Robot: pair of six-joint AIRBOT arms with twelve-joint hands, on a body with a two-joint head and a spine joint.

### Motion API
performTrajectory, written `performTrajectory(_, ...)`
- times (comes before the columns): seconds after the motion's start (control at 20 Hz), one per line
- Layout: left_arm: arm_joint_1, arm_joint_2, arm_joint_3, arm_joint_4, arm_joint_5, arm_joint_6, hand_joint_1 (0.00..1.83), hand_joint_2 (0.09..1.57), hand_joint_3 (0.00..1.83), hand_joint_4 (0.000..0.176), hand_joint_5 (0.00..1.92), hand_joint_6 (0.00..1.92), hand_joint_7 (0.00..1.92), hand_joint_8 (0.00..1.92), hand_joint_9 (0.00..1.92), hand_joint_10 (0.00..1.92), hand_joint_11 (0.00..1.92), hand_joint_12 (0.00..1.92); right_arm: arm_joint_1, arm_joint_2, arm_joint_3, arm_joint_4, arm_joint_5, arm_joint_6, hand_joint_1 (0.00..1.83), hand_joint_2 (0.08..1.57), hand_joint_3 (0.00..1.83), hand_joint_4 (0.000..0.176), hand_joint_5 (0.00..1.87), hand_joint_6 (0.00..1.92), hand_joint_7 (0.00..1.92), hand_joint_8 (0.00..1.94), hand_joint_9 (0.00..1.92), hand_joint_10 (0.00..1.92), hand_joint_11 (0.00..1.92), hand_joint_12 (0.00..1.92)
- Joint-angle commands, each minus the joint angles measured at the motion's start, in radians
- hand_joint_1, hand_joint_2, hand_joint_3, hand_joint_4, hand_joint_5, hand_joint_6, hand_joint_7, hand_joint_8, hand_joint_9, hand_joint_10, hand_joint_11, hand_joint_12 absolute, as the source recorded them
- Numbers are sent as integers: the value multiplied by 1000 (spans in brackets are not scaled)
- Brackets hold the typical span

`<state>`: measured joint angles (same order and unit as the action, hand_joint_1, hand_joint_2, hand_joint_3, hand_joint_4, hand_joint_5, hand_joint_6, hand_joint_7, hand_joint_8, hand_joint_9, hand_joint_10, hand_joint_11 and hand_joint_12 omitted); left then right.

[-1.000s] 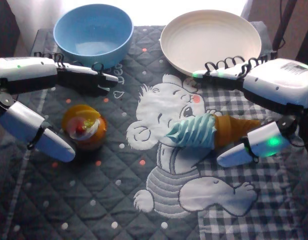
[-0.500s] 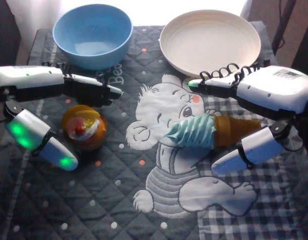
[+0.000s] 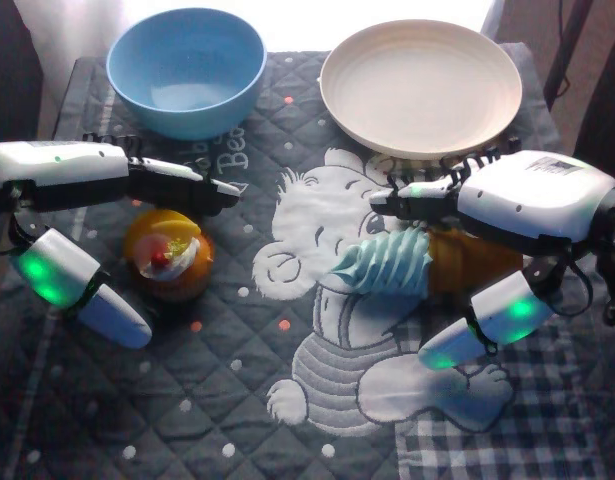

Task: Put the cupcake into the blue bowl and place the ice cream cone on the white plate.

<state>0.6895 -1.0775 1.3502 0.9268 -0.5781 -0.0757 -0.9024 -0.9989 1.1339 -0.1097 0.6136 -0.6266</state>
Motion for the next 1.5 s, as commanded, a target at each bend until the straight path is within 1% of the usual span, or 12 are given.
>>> performTrajectory(0.0, -2, -10, 5, -31, -48, -11, 971, 773, 2, 0, 438, 7, 542, 10, 651, 26, 512, 666, 13, -2, 5, 10, 102, 12, 852, 799, 0, 0, 504, 2, 710, 11, 803, 56, 542, 780)
performTrajectory(0.1, 1, -16, 12, -31, -49, -21, 1308, 896, 1, 0, 789, 16, 911, 37, 1134, 142, 841, 979, 13, -4, 7, 8, 102, 15, 1081, 970, 0, 0, 905, 9, 1167, 46, 1120, 356, 635, 1474)
performTrajectory(0.15, 2, -20, 17, -32, -50, -24, 1394, 976, 6, 0, 1012, 481, 1221, 300, 1280, 587, 957, 999, 13, -4, 8, 6, 102, 15, 1167, 1024, 11, 0, 1100, 539, 1381, 79, 1249, 700, 887, 1598)
performTrajectory(0.25, 4, -27, 24, -34, -47, -25, 1401, 1024, 0, 0, 1102, 700, 1288, 378, 1076, 949, 796, 1038, 13, -6, 10, 6, 102, 15, 1183, 1069, 0, 0, 1081, 790, 1427, 390, 1287, 1285, 1139, 1814)
performTrajectory(0.4, 15, -37, 36, -54, -42, -25, 1404, 1026, 0, 0, 1117, 591, 1251, 445, 1100, 1002, 860, 1120, 13, -10, 12, 4, 102, 15, 1284, 1062, 1, 0, 1050, 651, 1187, 869, 1226, 1089, 1065, 1652)
performTrajectory(0.5, 23, -42, 43, -70, -47, -24, 1402, 1031, 0, 0, 1160, 481, 1214, 500, 1079, 1079, 870, 1254, 13, -12, 13, 5, 102, 15, 1178, 1086, 0, 0, 1047, 850, 1328, 331, 1300, 912, 1092, 1587)
performTrajectory(0.55, 28, -42, 44, -96, -53, -11, 1405, 1019, 0, 0, 1175, 477, 1290, 339, 1103, 1039, 914, 1160, 15, -12, 14, 7, 102, 15, 1275, 1086, 0, 0, 989, 731, 1142, 940, 1203, 1004, 983, 1666)
performTrajectory(0.9, 51, 7, 19, -301, -161, 98, 1406, 1017, 3, 0, 1125, 599, 1221, 514, 1151, 907, 956, 1065, 46, 21, -2, 20, 188, 15, 1265, 1056, 1, 0, 1039, 770, 1204, 749, 1225, 437, 767, 1384)
performTrajectory(0.95, 46, 24, 6, -323, -180, 120, 1400, 1031, 0, 0, 1080, 726, 1210, 512, 1110, 937, 887, 1071, 50, 34, -10, 31, 222, 15, 1265, 1056, 0, 0, 1052, 745, 1186, 784, 1194, 452, 710, 1438)
performTrajectory(1.0, 38, 40, -7, -341, -202, 136, 1316, 1052, 0, 0, 1170, 413, 1123, 942, 1137, 957, 952, 1318, 55, 48, -18, 44, 259, 15, 1264, 1053, 0, 0, 1056, 749, 1203, 745, 1196, 460, 741, 1419)
performTrajectory(1.15, 17, 82, -37, -392, -271, 170, 1395, 1048, 1, 0, 1018, 849, 1115, 674, 1121, 907, 955, 1061, 83, 84, -42, 58, 343, 8, 1288, 1048, 0, 0, 1110, 539, 1198, 850, 1259, 761, 952, 1541)
performTrajectory(1.45, -50, 121, -52, -418, -338, 190, 1402, 998, 2, 0, 1134, 627, 1289, 343, 1262, 731, 1143, 791, 161, 118, -74, 71, 421, -72, 1280, 1070, 3, 0, 1014, 743, 1163, 874, 1171, 811, 926, 1437)
